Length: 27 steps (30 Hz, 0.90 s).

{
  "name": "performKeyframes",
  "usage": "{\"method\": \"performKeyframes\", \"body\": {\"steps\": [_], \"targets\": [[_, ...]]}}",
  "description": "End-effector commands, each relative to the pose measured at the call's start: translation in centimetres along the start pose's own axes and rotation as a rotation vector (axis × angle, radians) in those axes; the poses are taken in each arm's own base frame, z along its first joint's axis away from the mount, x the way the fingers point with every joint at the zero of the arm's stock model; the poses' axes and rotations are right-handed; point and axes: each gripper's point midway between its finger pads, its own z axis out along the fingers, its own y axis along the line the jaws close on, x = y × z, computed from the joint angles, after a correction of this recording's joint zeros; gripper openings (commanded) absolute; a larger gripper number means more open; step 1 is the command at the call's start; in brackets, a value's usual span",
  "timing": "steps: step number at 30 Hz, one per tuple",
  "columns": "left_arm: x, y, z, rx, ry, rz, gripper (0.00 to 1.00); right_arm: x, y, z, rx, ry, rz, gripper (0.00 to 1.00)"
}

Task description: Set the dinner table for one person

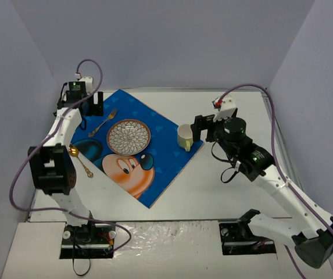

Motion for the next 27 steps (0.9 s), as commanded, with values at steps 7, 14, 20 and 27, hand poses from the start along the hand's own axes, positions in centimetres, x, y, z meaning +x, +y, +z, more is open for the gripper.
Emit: {"method": "performKeyframes", "body": {"steps": [7,14,20,27], "targets": [[10.0,5.1,-7.6,-0.459,0.031,-0.599,0.97,-1.6,-0.2,-3.8,-0.057,-0.124,0.034,1.0],[14.9,4.6,-5.9,-0.452,0.123,-0.688,0.88,-0.5,-0.4,-5.2,-0.073,-0.113,0.048,1.0],[16.2,4.8,-4.6,-0.468,0.153,-0.69,0.76,0.5,-1.4,-6.0,-0.032,-0.096,0.038,1.0],[18.5,5.4,-3.3,-0.471,0.2,-0.689,0.59,1.0,-2.2,-6.6,0.0,-0.085,0.031,1.0]]}}
